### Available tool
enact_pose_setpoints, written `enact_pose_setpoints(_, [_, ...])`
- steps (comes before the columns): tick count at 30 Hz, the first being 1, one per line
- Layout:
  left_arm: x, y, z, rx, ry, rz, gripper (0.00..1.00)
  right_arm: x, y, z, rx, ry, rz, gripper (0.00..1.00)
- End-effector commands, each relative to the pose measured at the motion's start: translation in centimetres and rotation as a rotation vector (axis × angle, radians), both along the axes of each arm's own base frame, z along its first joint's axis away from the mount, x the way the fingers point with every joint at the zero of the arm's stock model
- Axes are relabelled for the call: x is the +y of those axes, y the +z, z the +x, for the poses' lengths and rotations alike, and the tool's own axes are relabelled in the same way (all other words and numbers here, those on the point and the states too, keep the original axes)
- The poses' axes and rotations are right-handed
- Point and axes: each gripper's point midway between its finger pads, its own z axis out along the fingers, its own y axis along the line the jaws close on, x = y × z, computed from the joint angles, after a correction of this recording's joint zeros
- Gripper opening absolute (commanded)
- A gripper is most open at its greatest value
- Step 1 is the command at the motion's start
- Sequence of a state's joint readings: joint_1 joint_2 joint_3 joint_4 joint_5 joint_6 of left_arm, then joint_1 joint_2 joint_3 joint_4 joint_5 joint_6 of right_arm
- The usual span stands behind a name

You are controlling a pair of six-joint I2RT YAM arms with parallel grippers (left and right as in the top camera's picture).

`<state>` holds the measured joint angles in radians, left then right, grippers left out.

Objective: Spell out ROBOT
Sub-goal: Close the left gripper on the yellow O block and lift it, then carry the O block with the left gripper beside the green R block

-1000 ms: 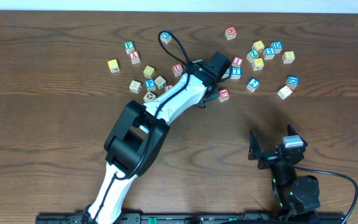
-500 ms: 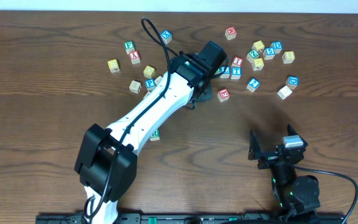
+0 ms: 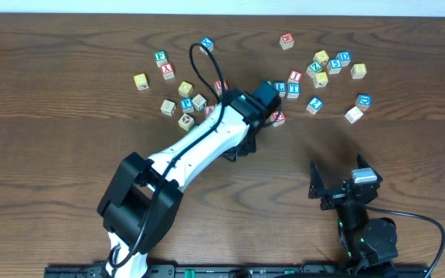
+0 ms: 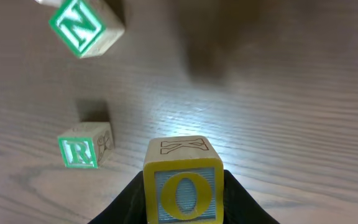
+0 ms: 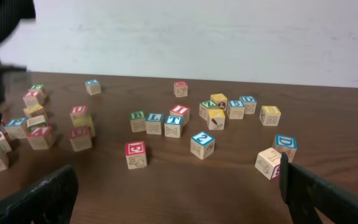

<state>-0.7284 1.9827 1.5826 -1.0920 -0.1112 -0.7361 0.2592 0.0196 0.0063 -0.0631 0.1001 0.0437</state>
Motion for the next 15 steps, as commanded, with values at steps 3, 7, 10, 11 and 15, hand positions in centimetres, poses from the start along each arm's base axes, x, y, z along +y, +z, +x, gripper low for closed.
enact_pose_setpoints(3, [1.7, -2.4, -1.1, 0.012, 0.043, 0.066, 0.08, -0.1, -0.1, 0.0, 0.004, -0.004, -0.008, 0.99])
enact_pose_setpoints(7, [1.8, -3.0, -1.3, 0.011, 0.050, 0.066, 0.08, -0.1, -0.1, 0.0, 0.004, -0.004, -0.008, 0.99])
enact_pose_setpoints(10, [1.8, -3.5, -1.3, 0.004, 0.071, 0.061, 0.08, -0.1, -0.1, 0.0, 0.004, -0.004, -0.008, 0.99])
enact_pose_setpoints(11, [1.9, -3.7, -1.3, 0.002, 0.079, 0.059, 0.08, -0.1, -0.1, 0.0, 0.004, -0.004, -0.008, 0.99])
enact_pose_setpoints(15, [2.1, -4.4, -1.6, -0.001, 0.112, 0.059, 0.08, -0.1, -0.1, 0.0, 0.004, -0.004, -0.008, 0.99])
